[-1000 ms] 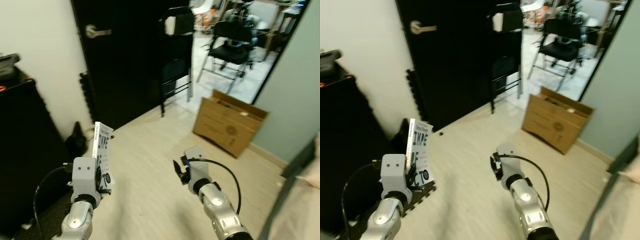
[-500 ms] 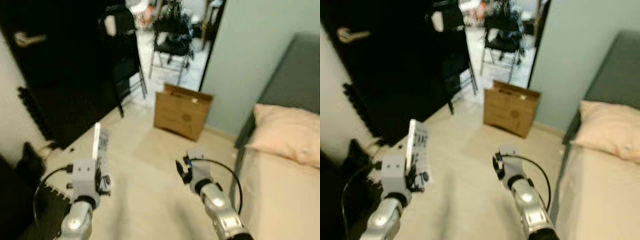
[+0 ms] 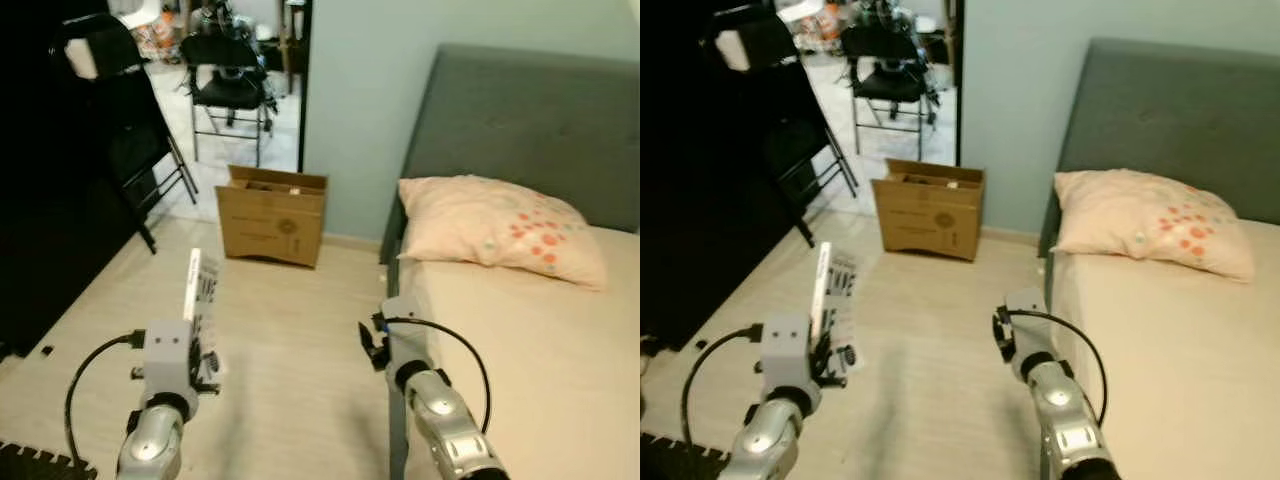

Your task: Clean up the room

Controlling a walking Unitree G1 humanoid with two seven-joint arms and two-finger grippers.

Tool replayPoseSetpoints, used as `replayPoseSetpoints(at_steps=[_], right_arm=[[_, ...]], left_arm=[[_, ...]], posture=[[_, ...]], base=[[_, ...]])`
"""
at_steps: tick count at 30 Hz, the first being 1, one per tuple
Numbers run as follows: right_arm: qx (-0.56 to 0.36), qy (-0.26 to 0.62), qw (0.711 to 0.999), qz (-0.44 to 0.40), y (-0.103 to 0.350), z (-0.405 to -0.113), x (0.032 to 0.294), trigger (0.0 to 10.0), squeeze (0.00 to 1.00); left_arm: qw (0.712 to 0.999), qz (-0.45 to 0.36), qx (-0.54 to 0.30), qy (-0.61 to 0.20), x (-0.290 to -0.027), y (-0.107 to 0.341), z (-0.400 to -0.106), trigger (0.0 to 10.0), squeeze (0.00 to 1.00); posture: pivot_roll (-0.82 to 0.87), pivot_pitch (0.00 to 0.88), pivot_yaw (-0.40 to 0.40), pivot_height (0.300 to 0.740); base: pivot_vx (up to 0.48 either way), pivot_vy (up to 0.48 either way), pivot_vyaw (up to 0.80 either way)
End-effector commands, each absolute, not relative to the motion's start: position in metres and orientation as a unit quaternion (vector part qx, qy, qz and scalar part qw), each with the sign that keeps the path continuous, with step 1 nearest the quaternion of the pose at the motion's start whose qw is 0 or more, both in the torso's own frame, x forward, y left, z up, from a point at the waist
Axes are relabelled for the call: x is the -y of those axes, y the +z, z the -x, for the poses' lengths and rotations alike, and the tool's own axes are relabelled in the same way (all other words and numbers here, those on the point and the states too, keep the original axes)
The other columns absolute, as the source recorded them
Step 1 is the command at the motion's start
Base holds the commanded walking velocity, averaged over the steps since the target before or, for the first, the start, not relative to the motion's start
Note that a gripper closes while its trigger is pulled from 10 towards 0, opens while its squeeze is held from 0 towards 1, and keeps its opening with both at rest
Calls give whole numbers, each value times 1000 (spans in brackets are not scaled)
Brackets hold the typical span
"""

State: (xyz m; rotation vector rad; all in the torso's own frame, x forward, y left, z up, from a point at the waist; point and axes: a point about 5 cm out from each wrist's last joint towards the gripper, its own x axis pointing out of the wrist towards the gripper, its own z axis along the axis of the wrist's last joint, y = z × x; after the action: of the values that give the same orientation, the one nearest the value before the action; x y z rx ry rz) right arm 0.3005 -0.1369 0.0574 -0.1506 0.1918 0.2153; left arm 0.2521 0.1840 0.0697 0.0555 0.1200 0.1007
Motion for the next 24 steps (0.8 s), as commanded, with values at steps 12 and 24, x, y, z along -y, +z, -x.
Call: replayPoseSetpoints(at_steps=[12,24], right_arm=[[-98,105,987,68,57,-299,134,10000,0],[-98,106,987,70,56,-298,134,10000,0]], left_arm=[[998,-21,-30,42,-184,82,-259,10000,0],[999,-22,-27,32,-183,82,-258,10000,0]], posture=[[-46,73,-14,740],[-46,71,-17,740]], base=[[153,0,-103],[396,0,0]])
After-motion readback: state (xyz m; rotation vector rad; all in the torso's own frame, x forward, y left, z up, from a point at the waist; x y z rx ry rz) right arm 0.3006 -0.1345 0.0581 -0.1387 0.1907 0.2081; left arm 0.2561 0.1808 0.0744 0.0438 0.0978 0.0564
